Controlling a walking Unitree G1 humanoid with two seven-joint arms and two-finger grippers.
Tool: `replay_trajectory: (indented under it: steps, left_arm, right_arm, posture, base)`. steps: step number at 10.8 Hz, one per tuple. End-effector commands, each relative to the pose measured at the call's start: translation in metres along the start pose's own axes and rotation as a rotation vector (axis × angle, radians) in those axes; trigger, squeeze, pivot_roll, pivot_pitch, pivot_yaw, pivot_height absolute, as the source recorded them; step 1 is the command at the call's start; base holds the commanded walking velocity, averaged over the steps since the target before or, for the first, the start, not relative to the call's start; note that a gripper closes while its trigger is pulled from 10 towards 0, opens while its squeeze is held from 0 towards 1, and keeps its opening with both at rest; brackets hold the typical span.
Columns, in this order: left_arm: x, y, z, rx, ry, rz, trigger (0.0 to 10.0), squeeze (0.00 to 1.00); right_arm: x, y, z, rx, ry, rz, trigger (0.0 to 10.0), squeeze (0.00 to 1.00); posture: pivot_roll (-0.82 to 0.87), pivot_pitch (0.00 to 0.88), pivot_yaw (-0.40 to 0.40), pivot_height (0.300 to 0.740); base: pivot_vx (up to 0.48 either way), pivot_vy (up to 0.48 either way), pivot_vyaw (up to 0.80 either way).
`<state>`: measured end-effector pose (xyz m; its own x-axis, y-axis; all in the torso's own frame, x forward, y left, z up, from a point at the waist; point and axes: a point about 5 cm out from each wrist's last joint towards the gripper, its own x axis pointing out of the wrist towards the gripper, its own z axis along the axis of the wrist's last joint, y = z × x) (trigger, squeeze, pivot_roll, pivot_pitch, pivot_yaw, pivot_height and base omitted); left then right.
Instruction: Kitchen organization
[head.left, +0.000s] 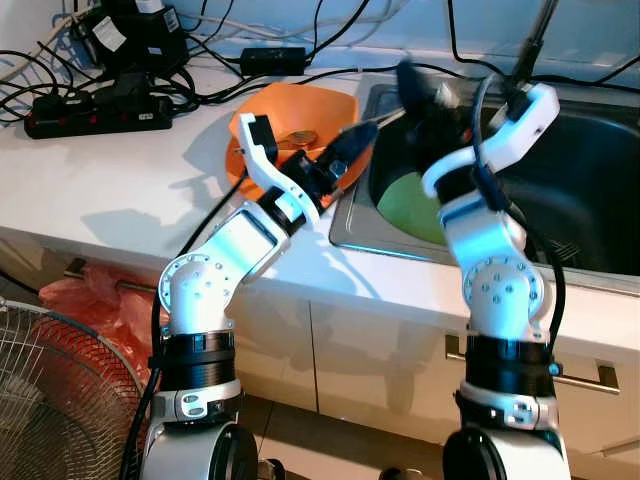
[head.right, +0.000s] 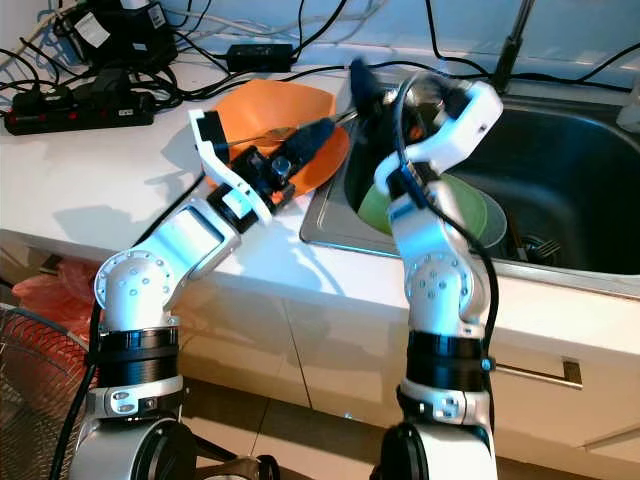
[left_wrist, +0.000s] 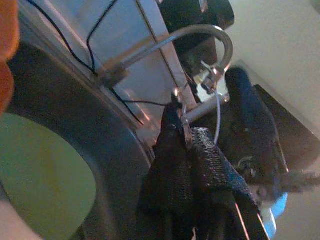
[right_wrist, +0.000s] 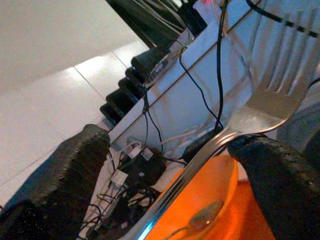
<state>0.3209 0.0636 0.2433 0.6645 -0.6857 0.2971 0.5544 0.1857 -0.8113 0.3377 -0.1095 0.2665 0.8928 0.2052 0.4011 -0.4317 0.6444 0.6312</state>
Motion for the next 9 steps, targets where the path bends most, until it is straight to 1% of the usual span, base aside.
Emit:
replay_trajectory:
  steps: [1,2,3,4,5,6,8,9]
  left_arm:
    - [-0.004,-0.003,-0.004,-0.006,0.031,-0.043,0.0,0.00]
    - [-0.005,-0.005,-0.003,-0.006,0.043,-0.059,0.0,0.00]
    - [-0.006,-0.005,-0.001,-0.005,0.048,-0.068,0.0,0.00]
    - [-0.007,-0.001,0.006,0.007,0.024,-0.039,0.0,0.00]
    - [-0.008,0.001,0.009,0.012,0.014,-0.033,0.0,0.00]
    - [-0.009,0.002,0.011,0.019,0.007,-0.025,0.0,0.00]
    - [-0.009,0.001,0.013,0.025,0.008,-0.032,0.0,0.00]
    - [-0.010,0.002,0.013,0.028,0.006,-0.030,0.0,0.00]
  right_arm:
    - [0.004,0.004,0.008,0.011,-0.048,0.012,0.0,0.00]
    - [0.005,0.004,0.010,0.009,-0.057,0.013,0.0,0.00]
    - [0.006,0.003,0.011,0.008,-0.061,0.011,1.0,0.00]
    - [0.006,0.002,0.012,0.007,-0.063,0.003,8.1,0.00]
    - [0.006,0.003,0.011,0.011,-0.055,0.004,10.0,0.00]
    - [0.005,0.004,0.009,0.018,-0.045,0.009,10.0,0.00]
    - [0.003,0.005,0.002,0.076,-0.008,0.020,10.0,0.00]
    - [0.002,0.008,-0.002,0.173,0.017,0.042,10.0,0.00]
  posture:
    - [-0.04,0.099,0.063,0.740]
    - [-0.04,0.099,0.064,0.740]
    - [-0.04,0.101,0.065,0.740]
    - [-0.04,0.102,0.065,0.740]
    - [-0.04,0.101,0.065,0.740]
    - [-0.04,0.103,0.065,0.740]
    - [-0.04,0.103,0.064,0.740]
    - [-0.04,0.101,0.063,0.740]
  base:
    - [0.000,0.000,0.00]
    - [0.000,0.000,0.00]
    - [0.000,0.000,0.00]
    - [0.000,0.000,0.00]
    - [0.000,0.000,0.00]
    - [0.000,0.000,0.00]
    - [0.000,0.000,0.00]
    - [0.000,0.000,0.00]
